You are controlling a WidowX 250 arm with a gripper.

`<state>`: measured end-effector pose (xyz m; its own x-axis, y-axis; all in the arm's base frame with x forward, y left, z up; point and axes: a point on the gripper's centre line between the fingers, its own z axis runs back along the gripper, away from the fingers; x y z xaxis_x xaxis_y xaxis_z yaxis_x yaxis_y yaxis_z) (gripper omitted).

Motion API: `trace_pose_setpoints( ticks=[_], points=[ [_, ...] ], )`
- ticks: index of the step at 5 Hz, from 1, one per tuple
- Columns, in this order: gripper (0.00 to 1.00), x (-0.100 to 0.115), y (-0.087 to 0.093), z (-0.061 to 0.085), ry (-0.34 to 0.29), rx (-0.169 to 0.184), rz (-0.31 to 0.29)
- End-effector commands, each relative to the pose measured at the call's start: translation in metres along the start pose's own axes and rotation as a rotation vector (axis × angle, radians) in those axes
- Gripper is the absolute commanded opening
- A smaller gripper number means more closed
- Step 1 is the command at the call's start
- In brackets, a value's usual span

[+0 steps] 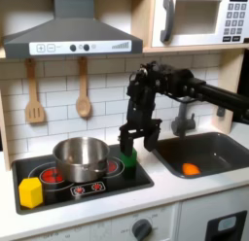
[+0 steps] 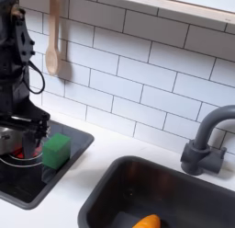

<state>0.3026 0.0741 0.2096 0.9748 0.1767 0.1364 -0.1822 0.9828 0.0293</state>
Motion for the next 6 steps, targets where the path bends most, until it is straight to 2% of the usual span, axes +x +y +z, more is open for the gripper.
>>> trace_pose_setpoints(
  ticks=[1, 2, 4, 6],
  points=[
    [1.00, 0.029, -0.012, -0.006, -0.007, -0.010, -0.040],
    [1.00, 0.035, -0.013, -0.010, -0.006, 0.000, -0.057],
    [1.00, 0.045, -0.024, -0.015, -0.004, -0.007, -0.092],
    [1.00, 0.056, -0.032, -0.029, 0.024, -0.015, -0.112]
  ],
)
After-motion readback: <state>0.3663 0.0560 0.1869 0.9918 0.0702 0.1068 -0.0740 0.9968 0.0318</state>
